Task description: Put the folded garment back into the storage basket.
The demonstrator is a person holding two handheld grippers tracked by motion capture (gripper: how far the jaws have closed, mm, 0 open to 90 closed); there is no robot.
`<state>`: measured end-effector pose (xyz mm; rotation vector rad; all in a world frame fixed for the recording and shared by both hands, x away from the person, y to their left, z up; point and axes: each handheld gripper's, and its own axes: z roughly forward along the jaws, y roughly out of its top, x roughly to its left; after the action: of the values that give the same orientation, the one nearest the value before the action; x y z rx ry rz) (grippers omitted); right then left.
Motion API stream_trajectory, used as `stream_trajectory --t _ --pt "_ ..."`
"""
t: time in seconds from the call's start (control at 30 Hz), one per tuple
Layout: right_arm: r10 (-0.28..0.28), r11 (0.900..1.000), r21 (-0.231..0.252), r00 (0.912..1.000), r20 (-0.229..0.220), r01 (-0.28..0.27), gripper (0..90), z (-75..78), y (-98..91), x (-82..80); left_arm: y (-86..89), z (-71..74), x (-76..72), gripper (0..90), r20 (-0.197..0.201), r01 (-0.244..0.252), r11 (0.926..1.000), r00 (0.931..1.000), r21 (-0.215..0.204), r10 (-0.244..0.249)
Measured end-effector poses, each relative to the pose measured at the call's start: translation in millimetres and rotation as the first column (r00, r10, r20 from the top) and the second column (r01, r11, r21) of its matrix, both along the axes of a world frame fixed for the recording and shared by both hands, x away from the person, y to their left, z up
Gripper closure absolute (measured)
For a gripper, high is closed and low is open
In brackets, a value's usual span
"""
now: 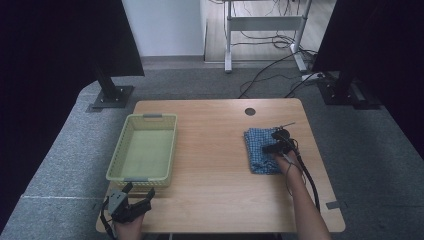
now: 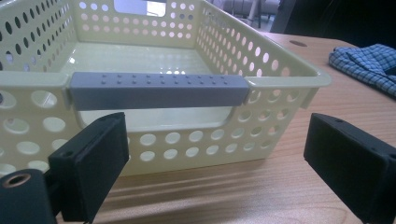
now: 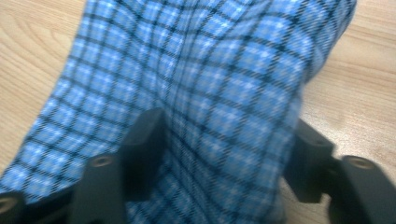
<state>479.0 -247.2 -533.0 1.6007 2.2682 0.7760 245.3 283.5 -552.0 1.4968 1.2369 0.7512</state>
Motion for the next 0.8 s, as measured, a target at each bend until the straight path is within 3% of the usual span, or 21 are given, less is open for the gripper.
stream_trajectory --t 0.13,0.27,0.6,0.8 --pt "0.016 0.9998 0.007 0.9996 0.023 -0.016 59.1 2.7 -0.6 -3.4 -0.4 0.1 0.0 6.6 -0.001 0.000 1.0000 1.0000 0.004 0.000" --pt "0.007 0.9999 0.011 0.9996 0.026 -0.007 67.1 5.7 -1.9 -4.8 -0.1 0.0 -0.3 6.6 0.002 -0.003 1.0000 1.0000 0.000 0.003" --pt "-0.018 0.9925 0.122 0.9991 0.039 0.013 70.3 23.4 -8.8 -10.4 0.5 -0.1 -0.5 6.6 0.001 -0.002 1.0000 1.0000 -0.005 0.002" --pt "-0.011 0.9894 0.145 0.9981 0.060 0.002 70.4 39.1 -7.0 -14.2 0.6 -0.1 -0.9 6.5 0.002 -0.007 1.0000 1.0000 -0.004 0.007"
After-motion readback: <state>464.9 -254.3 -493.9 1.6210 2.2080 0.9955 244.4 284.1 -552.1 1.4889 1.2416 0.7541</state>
